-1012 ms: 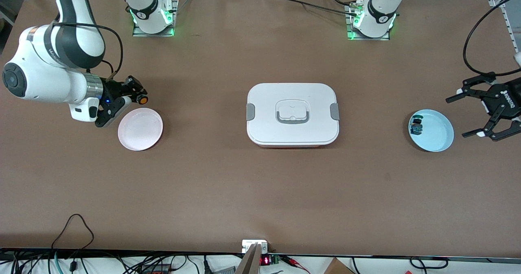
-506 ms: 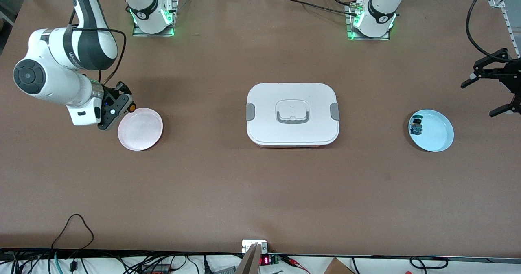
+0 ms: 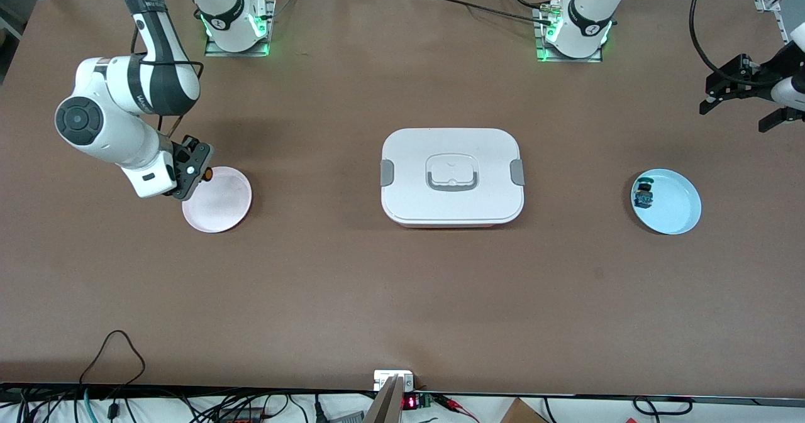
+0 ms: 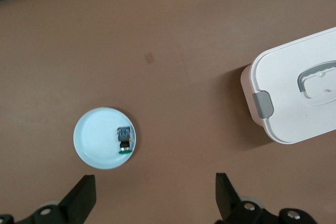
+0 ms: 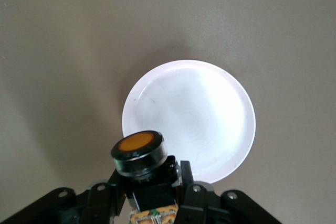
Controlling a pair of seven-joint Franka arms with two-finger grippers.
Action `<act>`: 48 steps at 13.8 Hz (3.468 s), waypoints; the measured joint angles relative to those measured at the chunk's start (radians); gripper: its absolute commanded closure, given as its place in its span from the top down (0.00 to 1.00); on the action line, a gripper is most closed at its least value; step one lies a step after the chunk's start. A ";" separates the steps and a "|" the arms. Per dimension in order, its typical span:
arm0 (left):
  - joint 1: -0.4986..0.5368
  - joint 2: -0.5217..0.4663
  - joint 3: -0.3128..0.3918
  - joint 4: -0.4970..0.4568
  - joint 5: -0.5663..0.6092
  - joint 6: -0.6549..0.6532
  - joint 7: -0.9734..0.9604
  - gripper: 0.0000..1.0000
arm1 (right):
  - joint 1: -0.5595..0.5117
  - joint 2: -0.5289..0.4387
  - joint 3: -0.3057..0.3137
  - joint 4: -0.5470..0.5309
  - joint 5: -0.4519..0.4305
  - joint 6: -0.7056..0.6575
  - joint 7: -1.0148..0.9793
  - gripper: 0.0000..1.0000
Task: Transfer orange switch to right arm and place
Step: 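Lower the switch onto the white plate and open the right gripper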
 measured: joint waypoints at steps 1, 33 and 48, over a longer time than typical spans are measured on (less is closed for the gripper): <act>0.001 0.001 0.001 -0.009 0.003 -0.007 -0.040 1.00 | 0.000 0.003 0.000 -0.017 0.000 0.028 -0.020 0.00; 0.010 0.083 0.002 0.037 0.004 0.028 -0.208 1.00 | -0.001 0.213 0.000 -0.140 -0.041 0.417 -0.259 0.04; 0.010 0.083 0.002 0.038 0.004 0.028 -0.208 1.00 | 0.001 0.148 0.000 -0.119 -0.040 0.420 -0.245 1.00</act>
